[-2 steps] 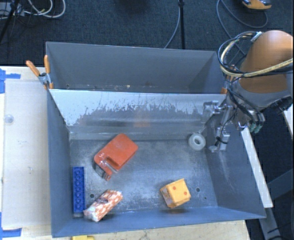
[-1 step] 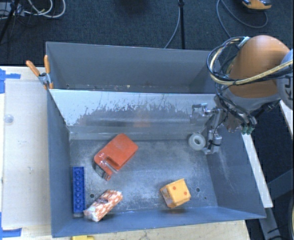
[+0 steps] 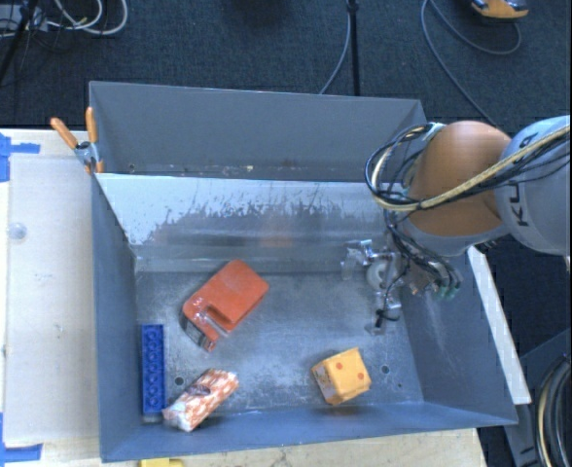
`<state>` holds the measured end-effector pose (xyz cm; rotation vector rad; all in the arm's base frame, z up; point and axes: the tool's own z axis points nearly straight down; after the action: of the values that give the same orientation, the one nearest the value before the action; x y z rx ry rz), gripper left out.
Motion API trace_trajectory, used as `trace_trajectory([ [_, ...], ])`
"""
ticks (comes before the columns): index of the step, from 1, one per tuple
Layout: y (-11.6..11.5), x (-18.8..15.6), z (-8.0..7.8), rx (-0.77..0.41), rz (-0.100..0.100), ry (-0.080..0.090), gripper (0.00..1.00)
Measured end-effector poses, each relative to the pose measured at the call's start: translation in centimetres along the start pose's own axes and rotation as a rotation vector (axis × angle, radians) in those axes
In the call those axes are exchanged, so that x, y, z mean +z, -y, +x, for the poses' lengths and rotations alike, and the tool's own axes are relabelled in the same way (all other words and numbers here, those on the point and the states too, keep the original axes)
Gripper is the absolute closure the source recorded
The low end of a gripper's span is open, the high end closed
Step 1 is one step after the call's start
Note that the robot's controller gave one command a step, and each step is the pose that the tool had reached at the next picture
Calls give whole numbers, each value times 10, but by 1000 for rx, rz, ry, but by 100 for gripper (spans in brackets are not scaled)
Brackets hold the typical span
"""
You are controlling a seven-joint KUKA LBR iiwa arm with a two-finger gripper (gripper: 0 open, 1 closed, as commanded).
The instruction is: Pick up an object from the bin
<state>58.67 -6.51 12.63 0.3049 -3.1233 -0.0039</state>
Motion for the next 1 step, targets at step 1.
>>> trace_trajectory([
  [1, -46, 16, -11, 46, 3, 1, 0],
])
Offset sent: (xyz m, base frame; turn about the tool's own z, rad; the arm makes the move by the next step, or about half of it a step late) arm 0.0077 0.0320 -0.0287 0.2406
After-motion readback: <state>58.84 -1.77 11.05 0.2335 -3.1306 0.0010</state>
